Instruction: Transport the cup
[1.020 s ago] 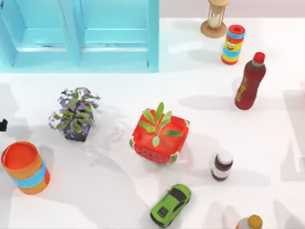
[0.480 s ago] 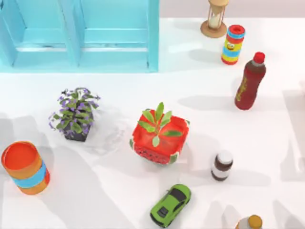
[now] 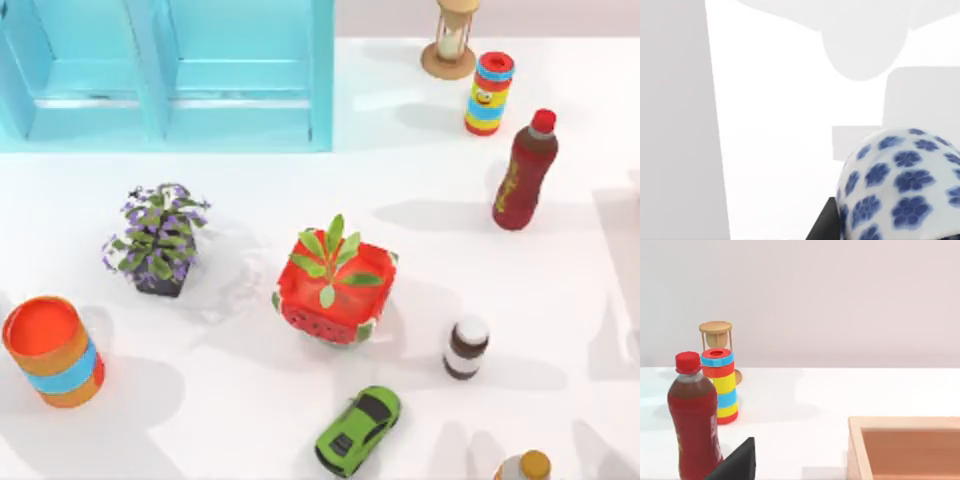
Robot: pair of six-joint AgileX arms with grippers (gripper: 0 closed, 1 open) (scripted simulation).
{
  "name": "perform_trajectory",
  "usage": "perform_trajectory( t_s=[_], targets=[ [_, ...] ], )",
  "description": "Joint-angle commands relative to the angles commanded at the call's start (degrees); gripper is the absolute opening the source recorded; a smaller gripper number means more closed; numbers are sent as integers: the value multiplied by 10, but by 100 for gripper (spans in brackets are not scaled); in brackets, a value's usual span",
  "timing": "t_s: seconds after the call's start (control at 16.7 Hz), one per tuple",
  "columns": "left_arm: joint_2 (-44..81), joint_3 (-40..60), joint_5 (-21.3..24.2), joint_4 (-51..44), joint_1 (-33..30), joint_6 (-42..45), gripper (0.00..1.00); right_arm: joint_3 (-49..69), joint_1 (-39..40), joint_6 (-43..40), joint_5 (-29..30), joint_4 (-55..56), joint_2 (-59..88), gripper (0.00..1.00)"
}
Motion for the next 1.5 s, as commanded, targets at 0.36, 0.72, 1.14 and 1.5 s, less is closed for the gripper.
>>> perform_trajectory(
  t_s=[0.36, 0.72, 1.14, 1.5],
  targets=[
    [7, 36, 0, -25, 29, 29, 0, 0, 0, 0, 0, 0, 0, 100],
    [14, -1, 0, 25, 26, 31, 0, 0, 0, 0, 0, 0, 0, 100],
    [36, -66, -1, 108, 31, 31, 0, 0, 0, 0, 0, 0, 0, 100],
    [37, -68, 0, 110, 31, 31, 15, 0, 0, 0, 0, 0, 0, 100]
  ],
)
